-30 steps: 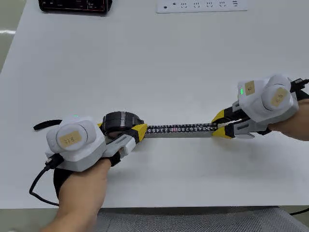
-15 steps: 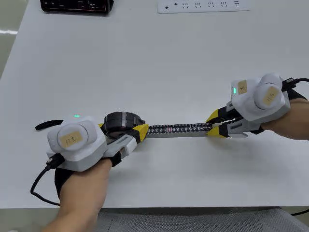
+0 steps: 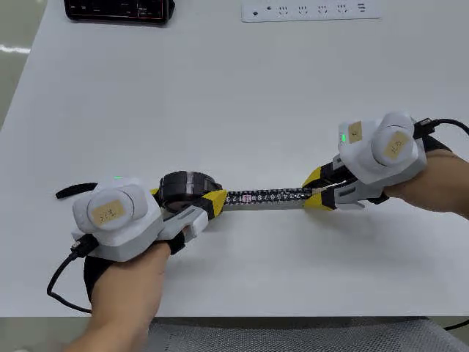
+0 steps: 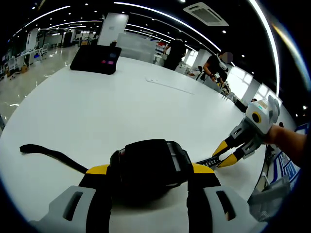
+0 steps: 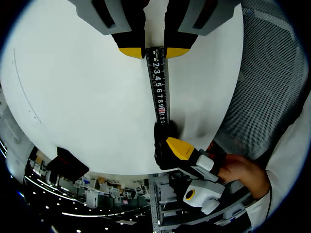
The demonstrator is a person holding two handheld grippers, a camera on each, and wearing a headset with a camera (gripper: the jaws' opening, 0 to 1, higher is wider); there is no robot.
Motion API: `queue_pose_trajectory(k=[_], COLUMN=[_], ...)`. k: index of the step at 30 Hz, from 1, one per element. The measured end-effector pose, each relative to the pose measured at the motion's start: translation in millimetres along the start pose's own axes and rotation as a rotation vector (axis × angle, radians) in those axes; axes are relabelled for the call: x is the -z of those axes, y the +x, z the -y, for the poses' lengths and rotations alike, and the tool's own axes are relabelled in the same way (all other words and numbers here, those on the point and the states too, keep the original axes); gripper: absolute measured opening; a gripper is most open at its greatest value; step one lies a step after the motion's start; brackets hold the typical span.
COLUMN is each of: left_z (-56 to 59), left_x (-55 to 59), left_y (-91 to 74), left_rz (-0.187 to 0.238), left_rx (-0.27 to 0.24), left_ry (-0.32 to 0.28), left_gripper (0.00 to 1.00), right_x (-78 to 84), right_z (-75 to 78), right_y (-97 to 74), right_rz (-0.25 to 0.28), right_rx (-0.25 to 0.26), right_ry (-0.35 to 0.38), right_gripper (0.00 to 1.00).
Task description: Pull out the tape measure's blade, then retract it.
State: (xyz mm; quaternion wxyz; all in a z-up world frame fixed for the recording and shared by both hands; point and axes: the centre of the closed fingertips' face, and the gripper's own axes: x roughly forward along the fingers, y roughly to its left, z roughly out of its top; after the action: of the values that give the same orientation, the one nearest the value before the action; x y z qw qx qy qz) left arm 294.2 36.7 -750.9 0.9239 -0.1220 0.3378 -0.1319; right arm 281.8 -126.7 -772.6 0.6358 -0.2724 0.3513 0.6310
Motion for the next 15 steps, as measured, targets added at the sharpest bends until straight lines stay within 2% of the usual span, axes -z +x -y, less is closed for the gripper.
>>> queue_pose_trajectory(k=[15], left_z=[0.2], left_x=[-0.5], left_y=[-0.9], left_rz=[0.003], left_rx=[0.009], left_ry=[-0.004], left_gripper=[0.58], right_x=[-19.0], right_z=[-2.9], right_y=[12.5], right_rz=[0.042], right_rx=[-0.031], right_ry=[0.027], right_gripper=[0.11])
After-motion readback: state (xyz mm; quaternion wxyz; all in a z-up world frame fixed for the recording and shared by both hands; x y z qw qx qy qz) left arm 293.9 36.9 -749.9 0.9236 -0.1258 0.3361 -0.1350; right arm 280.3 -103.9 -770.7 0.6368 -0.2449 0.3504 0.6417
